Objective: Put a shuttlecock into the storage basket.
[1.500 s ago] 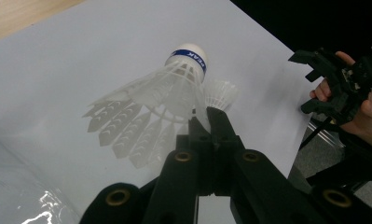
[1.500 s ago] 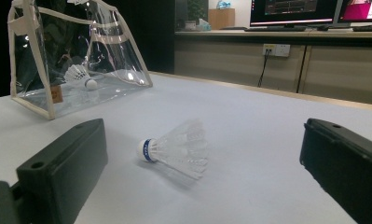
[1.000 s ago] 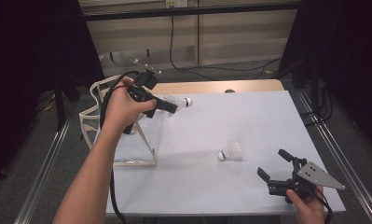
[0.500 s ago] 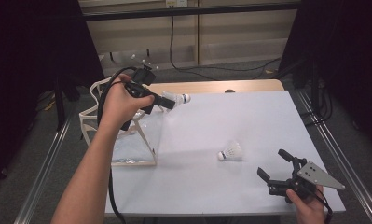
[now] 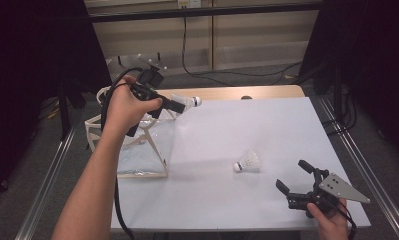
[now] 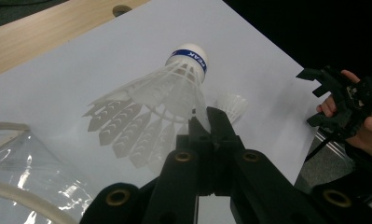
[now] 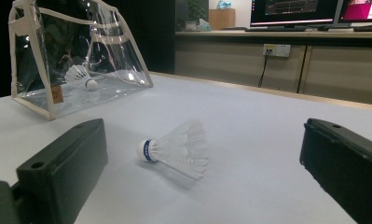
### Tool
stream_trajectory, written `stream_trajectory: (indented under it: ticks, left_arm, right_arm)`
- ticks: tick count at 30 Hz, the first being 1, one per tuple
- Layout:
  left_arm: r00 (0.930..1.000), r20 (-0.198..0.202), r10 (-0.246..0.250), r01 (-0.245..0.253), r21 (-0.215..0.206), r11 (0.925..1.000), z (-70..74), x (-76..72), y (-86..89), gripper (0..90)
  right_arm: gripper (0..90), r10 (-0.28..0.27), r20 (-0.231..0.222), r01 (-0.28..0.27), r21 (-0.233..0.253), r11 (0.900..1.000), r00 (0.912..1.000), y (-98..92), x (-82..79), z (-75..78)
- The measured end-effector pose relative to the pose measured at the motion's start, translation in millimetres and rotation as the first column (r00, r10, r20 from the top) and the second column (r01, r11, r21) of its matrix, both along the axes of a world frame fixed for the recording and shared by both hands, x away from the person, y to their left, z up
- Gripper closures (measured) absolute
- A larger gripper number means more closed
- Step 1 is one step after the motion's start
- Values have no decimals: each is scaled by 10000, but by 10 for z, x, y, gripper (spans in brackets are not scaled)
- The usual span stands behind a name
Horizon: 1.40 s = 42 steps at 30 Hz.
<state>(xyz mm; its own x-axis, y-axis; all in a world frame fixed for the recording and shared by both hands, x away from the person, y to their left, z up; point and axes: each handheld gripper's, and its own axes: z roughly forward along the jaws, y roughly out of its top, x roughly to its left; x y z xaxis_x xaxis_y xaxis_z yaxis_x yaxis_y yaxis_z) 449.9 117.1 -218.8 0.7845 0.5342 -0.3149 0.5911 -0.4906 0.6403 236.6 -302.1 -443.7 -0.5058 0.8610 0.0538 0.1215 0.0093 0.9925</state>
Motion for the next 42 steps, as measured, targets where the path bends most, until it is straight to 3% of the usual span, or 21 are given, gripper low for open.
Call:
stream_trajectory:
  ticks: [42]
  left_arm:
    - [9978, 346, 567, -572, 154, 9982, 216, 53, 230, 900]
  right_arm:
    - [8, 15, -8, -15, -60, 10000, 10000, -1, 4, -4]
